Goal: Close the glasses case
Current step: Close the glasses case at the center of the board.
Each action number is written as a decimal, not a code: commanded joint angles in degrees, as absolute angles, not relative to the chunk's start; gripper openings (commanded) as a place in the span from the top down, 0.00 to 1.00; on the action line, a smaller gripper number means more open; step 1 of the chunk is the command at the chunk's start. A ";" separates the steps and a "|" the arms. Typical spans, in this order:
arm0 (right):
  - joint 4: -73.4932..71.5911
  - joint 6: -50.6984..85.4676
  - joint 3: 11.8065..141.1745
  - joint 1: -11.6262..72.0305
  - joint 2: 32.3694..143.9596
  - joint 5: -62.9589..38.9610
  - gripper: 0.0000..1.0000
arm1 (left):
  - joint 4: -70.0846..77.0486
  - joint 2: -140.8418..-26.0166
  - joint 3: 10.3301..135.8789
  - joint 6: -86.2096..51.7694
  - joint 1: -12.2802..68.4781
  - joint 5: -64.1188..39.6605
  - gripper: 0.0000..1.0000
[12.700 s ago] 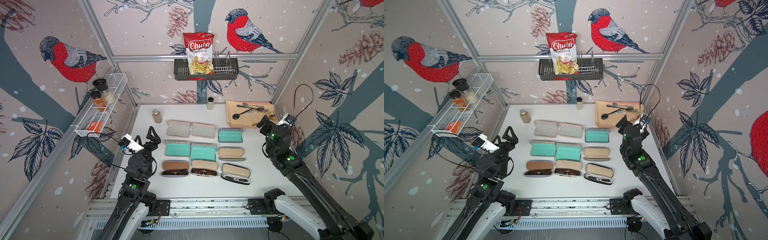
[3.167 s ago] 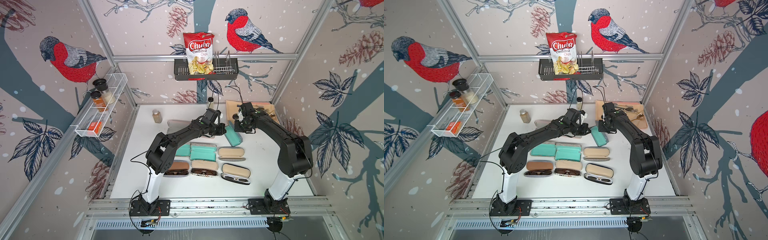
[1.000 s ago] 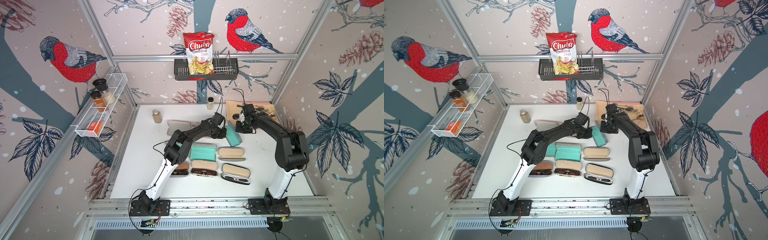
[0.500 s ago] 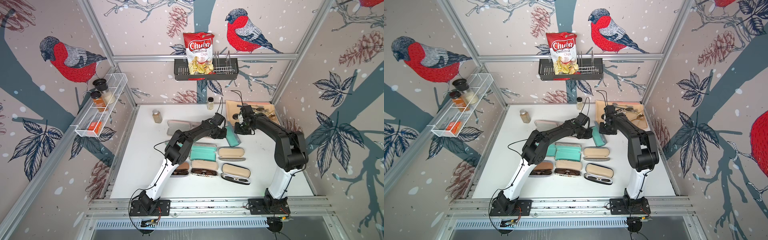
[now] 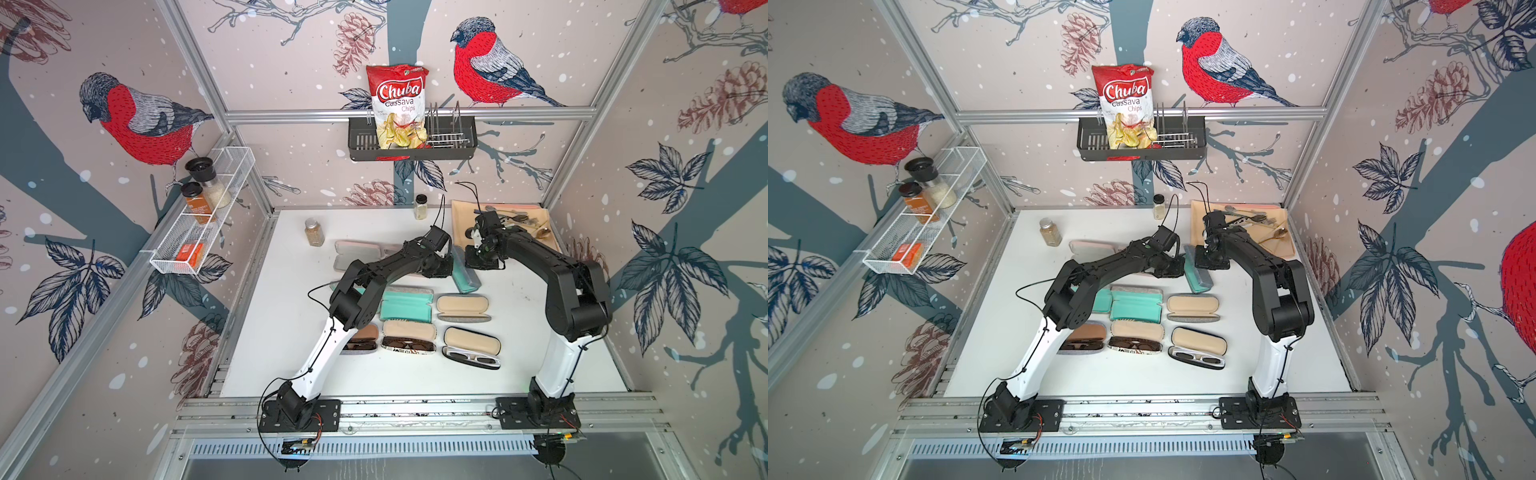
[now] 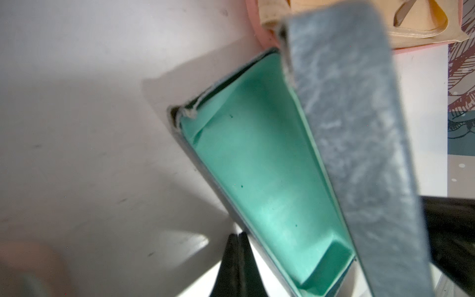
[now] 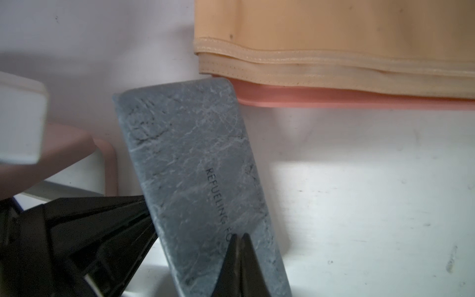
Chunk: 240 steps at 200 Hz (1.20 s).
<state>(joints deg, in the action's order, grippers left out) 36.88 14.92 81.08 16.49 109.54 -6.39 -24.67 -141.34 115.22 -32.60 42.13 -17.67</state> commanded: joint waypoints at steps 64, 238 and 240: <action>36.80 15.21 81.39 17.67 111.48 -9.58 0.94 | -22.61 -140.54 114.55 -32.05 42.63 -19.53 1.00; 36.23 16.34 79.90 17.83 110.73 -8.24 0.93 | -22.24 -134.34 110.81 -31.72 42.63 -17.37 1.00; 36.15 16.39 79.89 17.82 110.63 -8.26 0.93 | -22.24 -134.15 110.65 -31.73 42.63 -17.28 1.00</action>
